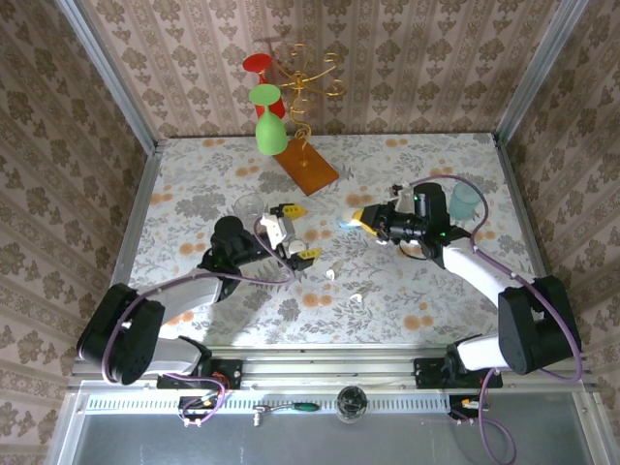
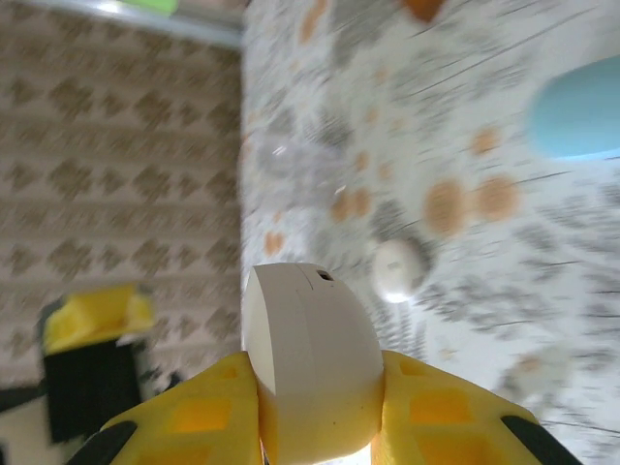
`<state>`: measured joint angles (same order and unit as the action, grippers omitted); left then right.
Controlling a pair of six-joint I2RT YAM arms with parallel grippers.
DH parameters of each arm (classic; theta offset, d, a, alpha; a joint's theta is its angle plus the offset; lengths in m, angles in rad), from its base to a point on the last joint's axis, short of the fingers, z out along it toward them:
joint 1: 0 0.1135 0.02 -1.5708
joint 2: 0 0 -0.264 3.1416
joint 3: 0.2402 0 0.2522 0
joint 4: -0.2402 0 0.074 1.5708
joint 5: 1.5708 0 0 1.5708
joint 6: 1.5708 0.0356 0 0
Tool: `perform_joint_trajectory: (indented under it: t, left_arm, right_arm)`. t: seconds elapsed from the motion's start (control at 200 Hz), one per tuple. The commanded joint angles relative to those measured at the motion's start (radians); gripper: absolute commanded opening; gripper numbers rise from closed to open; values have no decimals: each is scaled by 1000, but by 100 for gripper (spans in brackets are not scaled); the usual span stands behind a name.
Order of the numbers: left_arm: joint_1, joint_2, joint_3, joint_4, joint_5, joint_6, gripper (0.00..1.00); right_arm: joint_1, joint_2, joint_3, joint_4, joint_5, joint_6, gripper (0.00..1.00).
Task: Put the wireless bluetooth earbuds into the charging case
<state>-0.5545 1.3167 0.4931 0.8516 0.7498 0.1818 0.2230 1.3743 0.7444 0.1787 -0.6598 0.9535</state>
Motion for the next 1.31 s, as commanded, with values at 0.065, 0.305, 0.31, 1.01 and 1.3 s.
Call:
perform_joint_trajectory:
  t: [0.065,0.305,0.31,1.01,1.3]
  left_arm:
    - [10,-49,-4,-219,16,116,100]
    - [11,-48,2,-262,-6,137,100]
    - [11,-47,2,-262,-7,137,100]
    - [41,-53,57,-511,-264,-94,100]
    - [-107,20,206,-805,-707,-255,99]
  right_arm:
    - [-69,76,-22,-44,140,-30,14]
    - [-71,228,4,-64,185,-107,15]
    - [-71,231,5,-63,183,-108,15]
    - [20,85,118,-412,443,-488,65]
    - [104,110,203,-451,483,-520,67]
